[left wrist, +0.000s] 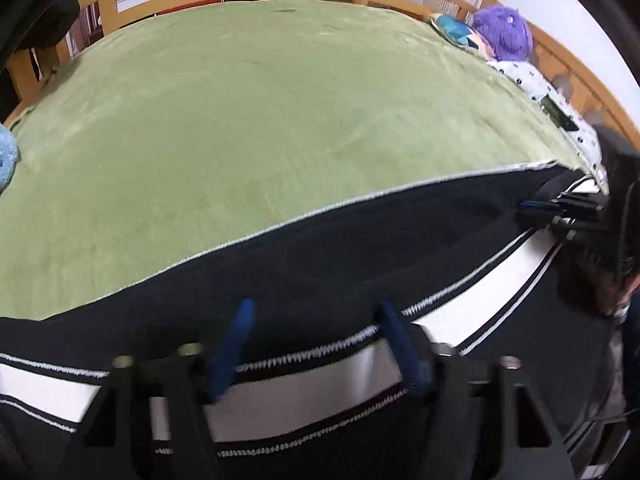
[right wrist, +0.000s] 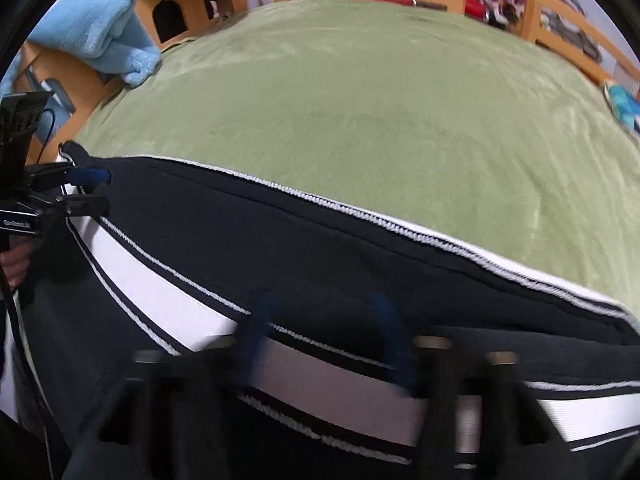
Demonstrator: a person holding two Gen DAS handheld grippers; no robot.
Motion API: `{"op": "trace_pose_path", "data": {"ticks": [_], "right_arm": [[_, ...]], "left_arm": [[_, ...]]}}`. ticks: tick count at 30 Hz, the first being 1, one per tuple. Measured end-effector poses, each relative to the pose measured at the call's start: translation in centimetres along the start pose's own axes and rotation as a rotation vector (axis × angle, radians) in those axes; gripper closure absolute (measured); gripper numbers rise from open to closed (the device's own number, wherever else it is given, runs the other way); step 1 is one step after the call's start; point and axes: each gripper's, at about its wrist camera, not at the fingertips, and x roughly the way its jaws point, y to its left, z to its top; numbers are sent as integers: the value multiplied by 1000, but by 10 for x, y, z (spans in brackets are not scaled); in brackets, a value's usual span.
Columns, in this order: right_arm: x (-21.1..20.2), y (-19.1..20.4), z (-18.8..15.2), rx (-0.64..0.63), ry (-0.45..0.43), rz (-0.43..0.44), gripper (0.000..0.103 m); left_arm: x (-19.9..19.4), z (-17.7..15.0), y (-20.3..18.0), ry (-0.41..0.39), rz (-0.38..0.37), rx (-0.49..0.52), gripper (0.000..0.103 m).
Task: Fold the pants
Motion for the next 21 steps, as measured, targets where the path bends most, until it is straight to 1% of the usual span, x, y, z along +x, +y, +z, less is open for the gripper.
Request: {"op": "trace_pose_path", "data": {"ticks": [1,2,3,6,10,13,15,17,20,21], "right_arm": [[-4,-2,-3,9,-9,17,94],[-6,-2,-4,12,-18,20,97],[-10,0,-6,7,-31,16,98],[-26,6,-7,3,-87,-9,99],[-48,-1,9,56,-177,8,99],[-46,-2,25,51,-189,-13,99],[-36,-3,32,47,-179,-20,99],[-19,-8,35,74,-153,-3,99],[12,-13,29,116,-86,0,98],[18,-11,26,111,-70,-16,97]], "left_arm": [[-2,-2,1,-8,-10,-4,62],[-4,-3,1,-14,-25,-8,72],[-7,-4,2,-17,-62,-10,84],[-21,0,7,-56,-91,-42,88],[-38,14,14,-114,-88,-52,89],[-43,28,21,-135,-90,-76,89],[-38,33,25,-132,-89,-93,89],[-22,34,24,-106,-70,-106,88],[3,33,19,-58,-22,-113,79],[5,32,19,-52,-10,-121,73]]}}
